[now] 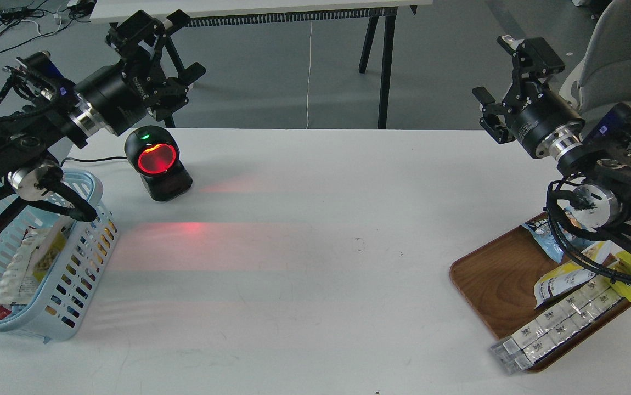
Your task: Scan snack and place in basket
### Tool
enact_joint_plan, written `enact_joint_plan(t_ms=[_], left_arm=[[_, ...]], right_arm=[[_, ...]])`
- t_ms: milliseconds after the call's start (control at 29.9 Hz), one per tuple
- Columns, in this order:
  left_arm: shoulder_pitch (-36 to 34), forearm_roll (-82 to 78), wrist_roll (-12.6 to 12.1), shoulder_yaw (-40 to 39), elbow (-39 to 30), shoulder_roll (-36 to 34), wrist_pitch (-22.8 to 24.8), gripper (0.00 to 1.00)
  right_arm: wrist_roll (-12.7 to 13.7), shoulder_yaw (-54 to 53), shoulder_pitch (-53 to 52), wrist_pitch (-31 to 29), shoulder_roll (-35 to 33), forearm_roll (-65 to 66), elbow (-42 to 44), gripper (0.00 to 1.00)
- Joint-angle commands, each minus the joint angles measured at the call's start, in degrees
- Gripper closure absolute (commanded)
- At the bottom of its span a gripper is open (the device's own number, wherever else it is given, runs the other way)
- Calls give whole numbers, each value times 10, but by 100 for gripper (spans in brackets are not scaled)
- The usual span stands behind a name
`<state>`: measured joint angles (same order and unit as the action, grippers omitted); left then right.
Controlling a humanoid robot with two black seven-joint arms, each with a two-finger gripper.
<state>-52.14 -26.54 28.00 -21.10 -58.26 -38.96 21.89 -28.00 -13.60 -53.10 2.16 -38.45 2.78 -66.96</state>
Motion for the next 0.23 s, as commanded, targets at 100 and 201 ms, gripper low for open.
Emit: enact_joint_plan(t_ms=[100,201], left_arm=[[0,-1,0,-1,0,0,-1,1],[0,-1,0,-2,0,0,-1,1]], right_arm=[[0,-9,4,0,3,-1,-6,1],[0,-10,10,-1,7,-1,-9,1]])
